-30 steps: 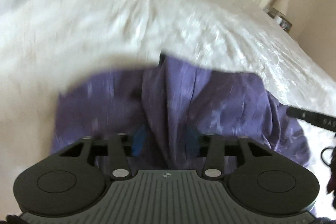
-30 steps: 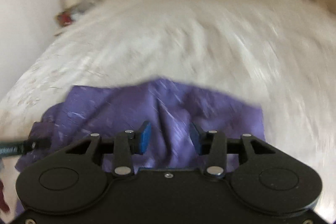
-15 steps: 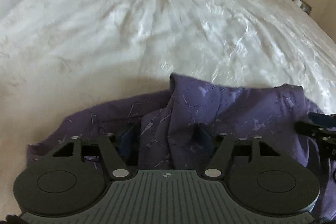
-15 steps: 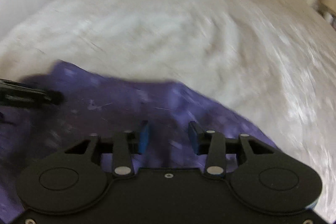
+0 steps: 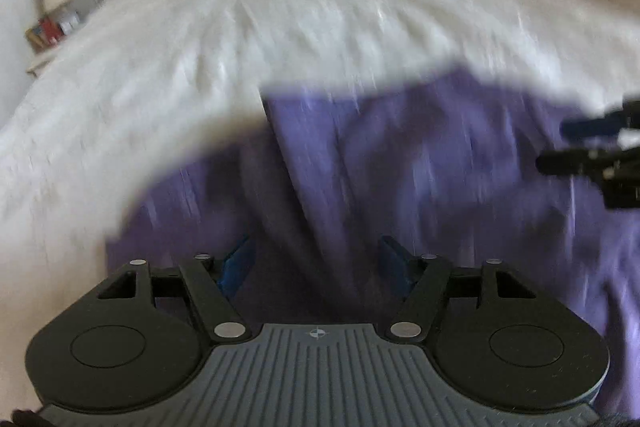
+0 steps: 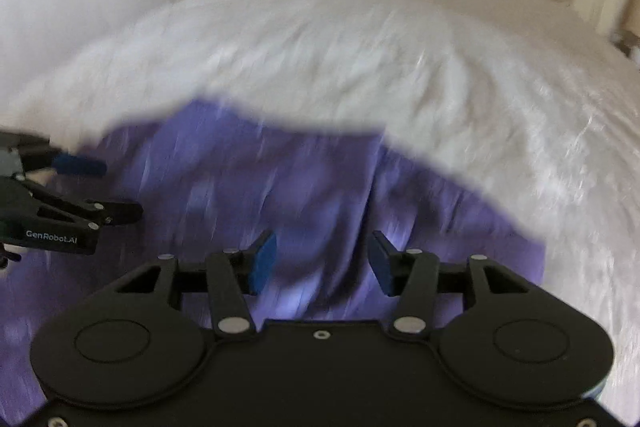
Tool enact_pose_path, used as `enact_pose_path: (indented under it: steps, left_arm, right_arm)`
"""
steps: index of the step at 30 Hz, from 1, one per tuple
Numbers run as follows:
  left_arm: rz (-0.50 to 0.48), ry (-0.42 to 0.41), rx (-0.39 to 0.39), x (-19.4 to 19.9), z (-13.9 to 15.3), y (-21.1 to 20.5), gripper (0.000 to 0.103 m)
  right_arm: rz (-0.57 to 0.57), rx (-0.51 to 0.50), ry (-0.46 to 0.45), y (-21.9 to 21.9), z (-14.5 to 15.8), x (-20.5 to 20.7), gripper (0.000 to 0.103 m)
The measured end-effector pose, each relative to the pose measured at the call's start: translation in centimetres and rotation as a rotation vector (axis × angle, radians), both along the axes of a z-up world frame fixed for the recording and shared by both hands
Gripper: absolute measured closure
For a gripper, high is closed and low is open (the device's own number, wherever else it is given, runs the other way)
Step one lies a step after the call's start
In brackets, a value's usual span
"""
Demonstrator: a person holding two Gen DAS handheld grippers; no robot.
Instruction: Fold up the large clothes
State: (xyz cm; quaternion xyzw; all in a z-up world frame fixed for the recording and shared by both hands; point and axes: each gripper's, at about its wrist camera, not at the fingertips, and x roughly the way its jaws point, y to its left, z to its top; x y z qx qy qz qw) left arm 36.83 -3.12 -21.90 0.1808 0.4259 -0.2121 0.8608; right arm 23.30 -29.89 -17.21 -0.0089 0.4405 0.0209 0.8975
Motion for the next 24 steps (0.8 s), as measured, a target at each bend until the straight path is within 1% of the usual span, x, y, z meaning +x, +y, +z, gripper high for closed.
enact_pose_path:
  steps: [1,2,3,5,8,10,12,13,15,17,18,19,21,24]
  left_arm:
    - [0.004,0.014,0.025,-0.7,-1.1,0.3,0.035]
    - [0.009,0.004,0.019,-1.3,-1.9,0.7,0.035]
    - [0.017,-0.013,-0.001,-1.9,-2.2,1.1,0.034]
    - [0.039,-0.011,-0.015,-2.1,-2.3,1.2,0.034]
    - [0.062,0.029,-0.017,-1.3,-1.9,0.9,0.033]
    - [0.056,0.049,-0.029,-0.9,-1.6,1.0,0.03]
    - [0.069,0.071,-0.067,-0.9,-1.2,1.8,0.025]
    - [0.09,0.078,-0.093,-1.0,-0.8,2.4,0.023]
    - [0.127,0.07,-0.149,-2.2,0.0,3.7,0.02]
    - [0.136,0.059,-0.182,-3.9,0.9,5.0,0.017]
    - [0.133,0.06,-0.183,-4.6,1.1,5.5,0.015]
    - [0.129,0.066,-0.181,-5.6,1.4,6.0,0.012]
    - [0.126,0.087,-0.18,-7.4,1.5,7.3,0.011]
    - [0.137,0.125,-0.171,-10.0,1.3,9.4,0.011]
  right_arm:
    - [0.005,-0.03,0.046,0.4,-1.0,-0.2,0.046]
    - [0.012,-0.066,0.106,0.8,-2.5,-0.6,0.046]
    - [0.017,-0.075,0.114,0.9,-3.5,-1.1,0.046]
    - [0.025,-0.103,0.069,1.1,-3.9,-1.8,0.043]
    - [0.011,-0.095,0.093,1.0,-3.4,-1.1,0.04]
    - [-0.002,-0.095,0.101,0.4,-3.1,-1.0,0.029]
    - [-0.028,-0.065,0.102,-0.4,-2.4,-1.4,0.028]
    - [-0.047,-0.04,0.098,-0.9,-2.0,-1.7,0.027]
    - [-0.085,-0.001,0.068,-1.8,-0.7,-3.3,0.026]
    - [-0.1,0.035,0.055,-2.5,0.2,-5.5,0.021]
    - [-0.105,0.053,0.056,-2.9,0.4,-6.4,0.018]
    - [-0.112,0.068,0.058,-3.4,0.6,-7.5,0.017]
    - [-0.128,0.082,0.071,-4.1,0.8,-9.7,0.017]
    - [-0.154,0.096,0.116,-5.0,0.8,-13.0,0.017]
